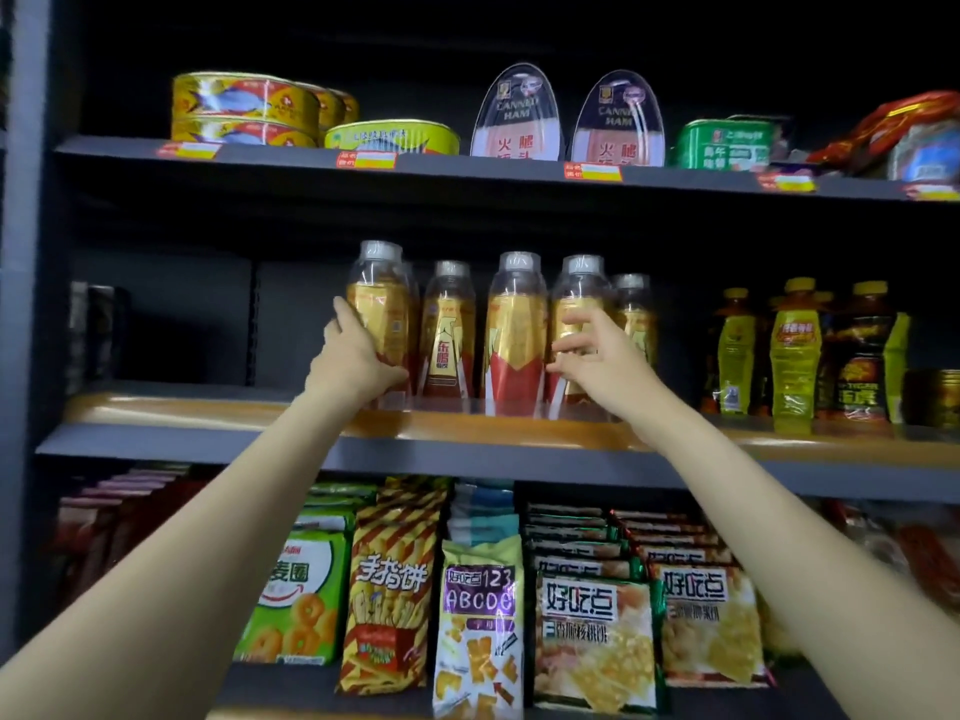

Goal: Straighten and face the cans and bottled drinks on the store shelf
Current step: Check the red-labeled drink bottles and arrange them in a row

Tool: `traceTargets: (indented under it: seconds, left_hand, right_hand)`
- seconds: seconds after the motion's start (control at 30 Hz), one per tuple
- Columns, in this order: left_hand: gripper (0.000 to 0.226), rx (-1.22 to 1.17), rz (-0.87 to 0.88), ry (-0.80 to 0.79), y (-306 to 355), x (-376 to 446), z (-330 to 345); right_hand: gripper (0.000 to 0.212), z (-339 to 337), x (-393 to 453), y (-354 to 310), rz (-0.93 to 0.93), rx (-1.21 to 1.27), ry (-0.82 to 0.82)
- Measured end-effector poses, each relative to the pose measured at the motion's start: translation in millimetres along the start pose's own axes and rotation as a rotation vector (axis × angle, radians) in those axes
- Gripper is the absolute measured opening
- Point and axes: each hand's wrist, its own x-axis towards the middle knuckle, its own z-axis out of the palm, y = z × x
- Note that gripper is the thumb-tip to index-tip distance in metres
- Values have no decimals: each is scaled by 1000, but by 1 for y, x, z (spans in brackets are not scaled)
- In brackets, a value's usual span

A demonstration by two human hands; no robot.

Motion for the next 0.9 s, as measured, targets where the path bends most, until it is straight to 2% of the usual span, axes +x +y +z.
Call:
traceTargets:
  seconds: [0.1, 0.17, 0.2, 0.27, 0.37, 0.53, 0.6, 0.67, 0.8, 0.9]
  left_hand:
    - [85, 92, 110, 263, 14, -22, 11]
    - [68, 76, 303, 432, 28, -37, 27]
    - [63, 63, 398, 444, 37, -44, 38]
    - [61, 53, 508, 368, 57, -55, 62]
    - [62, 40, 510, 246, 81, -63, 96]
    - [58, 273, 552, 293, 96, -63, 135]
    - [59, 304, 551, 285, 95, -61, 136]
    - [59, 311, 552, 284, 93, -61, 137]
    - [56, 302, 533, 253, 96, -63, 135]
    - [55, 298, 541, 248, 95, -65, 134]
  right_hand:
    - [45, -8, 1, 9, -36, 30, -6]
    - [40, -20, 0, 18, -64, 52, 51]
    - [37, -27, 1, 24, -76, 54, 99]
    - [33, -42, 1, 39, -85, 25, 201]
    - [34, -57, 5, 66, -32, -50, 238]
    - [81, -63, 40, 80, 141, -251, 52]
    - [96, -62, 57, 84, 246, -221, -21]
    - [100, -57, 67, 94, 322, -189, -71]
    - [104, -61, 66, 100, 362, -262, -67]
    - [100, -77, 61, 102, 421, -108, -99]
